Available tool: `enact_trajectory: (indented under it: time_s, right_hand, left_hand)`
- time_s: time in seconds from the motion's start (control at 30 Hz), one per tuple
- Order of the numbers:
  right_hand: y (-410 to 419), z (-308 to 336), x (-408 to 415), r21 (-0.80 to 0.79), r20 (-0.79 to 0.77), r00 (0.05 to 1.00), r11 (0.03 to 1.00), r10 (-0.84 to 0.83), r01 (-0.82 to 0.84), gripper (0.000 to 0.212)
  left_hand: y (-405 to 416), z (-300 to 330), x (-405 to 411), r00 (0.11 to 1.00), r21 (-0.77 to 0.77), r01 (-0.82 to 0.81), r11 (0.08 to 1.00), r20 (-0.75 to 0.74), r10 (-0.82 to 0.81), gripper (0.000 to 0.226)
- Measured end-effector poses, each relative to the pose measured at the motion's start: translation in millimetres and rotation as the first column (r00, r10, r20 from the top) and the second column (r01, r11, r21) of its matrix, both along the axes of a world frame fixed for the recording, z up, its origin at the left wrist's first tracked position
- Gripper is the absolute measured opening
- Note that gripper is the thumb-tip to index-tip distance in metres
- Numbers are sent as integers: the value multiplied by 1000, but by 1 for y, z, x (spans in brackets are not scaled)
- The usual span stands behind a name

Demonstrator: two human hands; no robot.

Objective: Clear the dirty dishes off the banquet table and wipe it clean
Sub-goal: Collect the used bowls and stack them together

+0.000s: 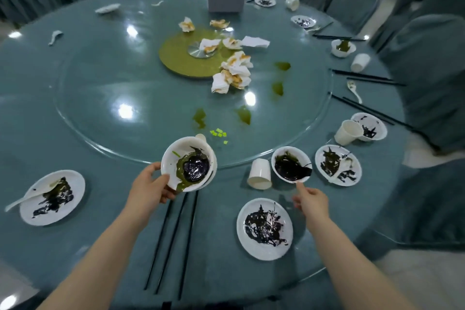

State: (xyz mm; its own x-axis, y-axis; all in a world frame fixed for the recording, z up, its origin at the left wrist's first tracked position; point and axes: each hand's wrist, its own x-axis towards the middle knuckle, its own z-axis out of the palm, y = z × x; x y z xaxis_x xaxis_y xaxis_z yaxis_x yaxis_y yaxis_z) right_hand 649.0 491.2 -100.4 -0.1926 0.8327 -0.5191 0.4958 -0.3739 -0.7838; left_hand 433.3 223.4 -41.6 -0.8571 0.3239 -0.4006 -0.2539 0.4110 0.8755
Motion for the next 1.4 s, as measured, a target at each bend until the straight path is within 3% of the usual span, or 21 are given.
enact_trajectory:
  time_s: [0.2,0.37,0.6,0.8,1.1,1.4]
  right_hand:
    - [23,-14,-5,-80,-21,1000,997,19,-21,40]
    - [32,-19,-19,-93,-81,997,996,-6,-1,16]
    - [14,21,-10,35,-193,981,999,-30,37,10]
    - [-37,66,7,80,-276,952,990,132,-114,19]
    - [-143,114,48,62,-404,908,994,109,-92,21]
    - [-236,121,92,121,-279,944,982,174,-146,29]
  left_hand:
    - [18,4,4,1000,-9,20,1000,-18,-21,27]
    - [15,3,12,1000,-15,12,1000,-19,-12,28]
    - [7,10,24,997,-39,65,997,-37,-67,27]
    - [-6,21,38,980,-29,192,981,-50,-193,26]
    - [-63,34,81,912,-59,395,917,-95,-399,20]
    - [-101,44,138,807,-47,574,817,-134,-575,15]
